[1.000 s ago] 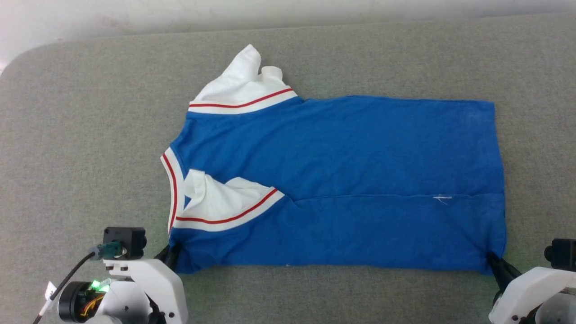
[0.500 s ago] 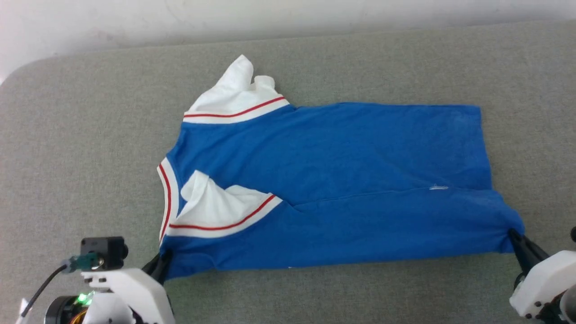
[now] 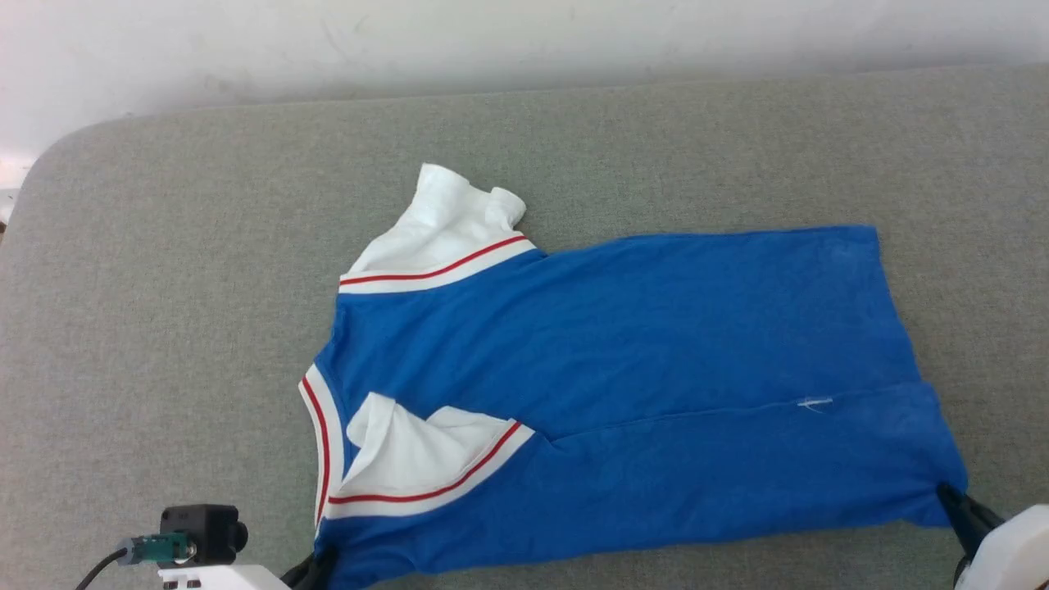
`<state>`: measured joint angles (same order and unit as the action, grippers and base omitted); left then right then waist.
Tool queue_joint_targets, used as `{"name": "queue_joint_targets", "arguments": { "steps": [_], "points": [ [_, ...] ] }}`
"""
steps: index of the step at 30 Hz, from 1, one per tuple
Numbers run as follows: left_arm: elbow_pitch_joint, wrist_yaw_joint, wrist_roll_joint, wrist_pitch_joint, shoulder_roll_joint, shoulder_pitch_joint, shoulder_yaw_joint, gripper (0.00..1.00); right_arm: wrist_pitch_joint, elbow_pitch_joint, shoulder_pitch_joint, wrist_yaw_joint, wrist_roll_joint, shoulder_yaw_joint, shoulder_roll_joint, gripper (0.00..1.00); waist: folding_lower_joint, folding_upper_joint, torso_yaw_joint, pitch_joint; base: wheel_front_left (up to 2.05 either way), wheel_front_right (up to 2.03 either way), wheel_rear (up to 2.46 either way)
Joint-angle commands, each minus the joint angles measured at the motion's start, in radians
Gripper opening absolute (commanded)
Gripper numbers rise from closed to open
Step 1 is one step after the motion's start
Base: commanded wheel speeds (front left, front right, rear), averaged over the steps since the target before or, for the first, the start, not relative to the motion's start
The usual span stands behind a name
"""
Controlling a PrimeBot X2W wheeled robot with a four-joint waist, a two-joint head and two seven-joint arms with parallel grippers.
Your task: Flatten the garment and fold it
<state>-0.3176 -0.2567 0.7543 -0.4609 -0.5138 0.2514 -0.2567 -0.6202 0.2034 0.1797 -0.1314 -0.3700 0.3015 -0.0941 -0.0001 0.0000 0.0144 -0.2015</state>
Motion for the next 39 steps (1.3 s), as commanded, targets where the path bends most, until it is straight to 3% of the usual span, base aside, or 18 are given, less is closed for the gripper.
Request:
{"name": "queue_joint_targets", "arguments": {
  "steps": [1,18,19,20,21,24,25,26,28,34,39],
  "points": [
    [-0.006,-0.003,0.006,-0.005,-0.005,0.012,0.002,0.00,-0.010,0.007,0.014,0.001,-0.006,0.004,0.003,0.00,0.0001,0.0000,-0.004,-0.003,0.00,0.00,0.00],
    [0.111,0.038,0.032,0.025,0.016,-0.039,-0.002,0.00,-0.029,-0.051,0.036,0.001,0.030,-0.020,0.021,0.00,0.0001,0.0000,-0.011,-0.017,0.00,0.00,0.00],
    [0.121,0.039,0.026,0.042,0.023,-0.050,0.002,0.00,-0.017,-0.054,0.032,0.001,0.030,-0.020,0.023,0.44,0.0001,0.0000,-0.011,-0.017,0.00,0.00,0.00],
    [0.132,0.042,0.023,0.053,0.028,-0.059,0.001,0.09,-0.008,-0.058,0.028,0.001,0.031,-0.021,0.024,0.93,0.0001,0.0000,-0.012,-0.016,0.00,0.00,0.00],
    [0.143,0.047,0.020,0.061,0.033,-0.068,-0.002,0.28,-0.002,-0.065,0.025,0.001,0.032,-0.024,0.024,1.00,0.0001,0.0000,-0.012,-0.014,0.00,0.00,0.00],
    [0.171,0.061,0.026,0.079,0.051,-0.086,-0.010,0.56,0.013,-0.082,0.019,0.001,0.026,-0.028,0.027,1.00,0.0001,0.0000,-0.014,-0.005,0.00,0.00,0.00],
    [0.177,0.064,0.028,0.082,0.055,-0.089,-0.011,0.75,0.016,-0.085,0.019,0.001,0.024,-0.032,0.027,1.00,0.0001,0.0000,-0.014,-0.002,0.00,0.00,0.00],
    [0.183,0.066,0.029,0.086,0.059,-0.089,-0.012,0.87,0.020,-0.085,0.018,0.001,0.020,-0.033,0.027,1.00,0.0001,0.0000,-0.014,0.002,0.00,0.00,0.00],
    [0.186,0.067,0.033,0.093,0.063,-0.084,-0.011,1.00,0.026,-0.082,0.017,0.001,0.012,-0.029,0.026,1.00,0.0001,0.0000,-0.015,0.009,0.00,0.00,0.00],
    [0.112,0.054,0.039,0.180,0.064,-0.038,0.055,1.00,0.069,-0.015,0.016,0.001,0.004,0.005,0.020,1.00,0.0001,0.0000,-0.014,0.024,0.00,0.00,0.00],
    [0.021,-0.010,-0.101,0.372,0.045,-0.102,0.151,1.00,0.216,0.058,-0.031,0.001,0.050,0.017,0.024,1.00,0.0001,0.0000,-0.010,0.005,0.00,0.00,0.00]
  ]
}}
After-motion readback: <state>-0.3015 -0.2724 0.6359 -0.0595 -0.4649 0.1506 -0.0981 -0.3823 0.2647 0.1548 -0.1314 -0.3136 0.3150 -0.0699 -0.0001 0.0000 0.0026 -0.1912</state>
